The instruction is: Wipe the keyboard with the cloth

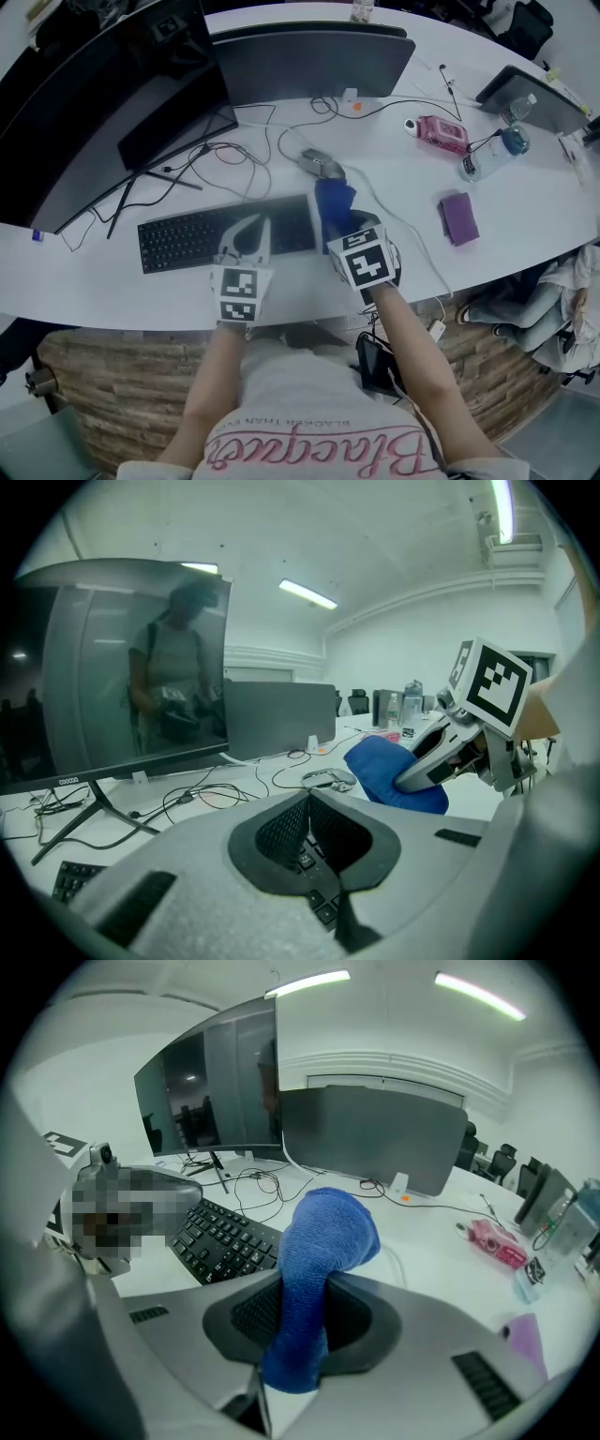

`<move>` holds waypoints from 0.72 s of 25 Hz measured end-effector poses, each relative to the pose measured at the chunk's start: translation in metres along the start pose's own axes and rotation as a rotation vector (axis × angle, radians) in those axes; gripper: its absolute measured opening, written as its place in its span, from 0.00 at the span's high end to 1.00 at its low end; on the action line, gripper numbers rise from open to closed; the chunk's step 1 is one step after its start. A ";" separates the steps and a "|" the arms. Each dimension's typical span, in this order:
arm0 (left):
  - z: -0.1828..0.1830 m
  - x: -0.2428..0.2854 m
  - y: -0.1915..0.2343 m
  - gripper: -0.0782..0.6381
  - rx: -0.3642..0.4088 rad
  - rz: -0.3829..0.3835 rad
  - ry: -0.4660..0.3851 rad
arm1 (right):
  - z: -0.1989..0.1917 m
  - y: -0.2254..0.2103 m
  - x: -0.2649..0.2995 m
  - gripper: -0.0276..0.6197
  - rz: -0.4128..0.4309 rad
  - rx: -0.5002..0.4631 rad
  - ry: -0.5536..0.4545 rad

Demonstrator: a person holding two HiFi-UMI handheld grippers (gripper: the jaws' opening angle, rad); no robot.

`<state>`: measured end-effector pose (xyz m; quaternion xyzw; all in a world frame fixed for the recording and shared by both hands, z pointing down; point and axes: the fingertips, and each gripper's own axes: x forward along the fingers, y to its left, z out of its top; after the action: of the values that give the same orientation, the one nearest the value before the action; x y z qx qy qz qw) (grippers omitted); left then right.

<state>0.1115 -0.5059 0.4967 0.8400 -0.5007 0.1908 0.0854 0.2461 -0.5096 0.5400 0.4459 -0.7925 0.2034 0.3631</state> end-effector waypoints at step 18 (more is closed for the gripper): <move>0.025 -0.111 0.049 0.88 0.034 -0.070 -0.136 | 0.051 0.126 -0.072 0.82 -0.141 0.057 -0.318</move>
<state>0.0270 -0.4480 0.4265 0.8692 -0.4726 0.1386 0.0433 0.1429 -0.4371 0.4519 0.5370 -0.8005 0.1270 0.2338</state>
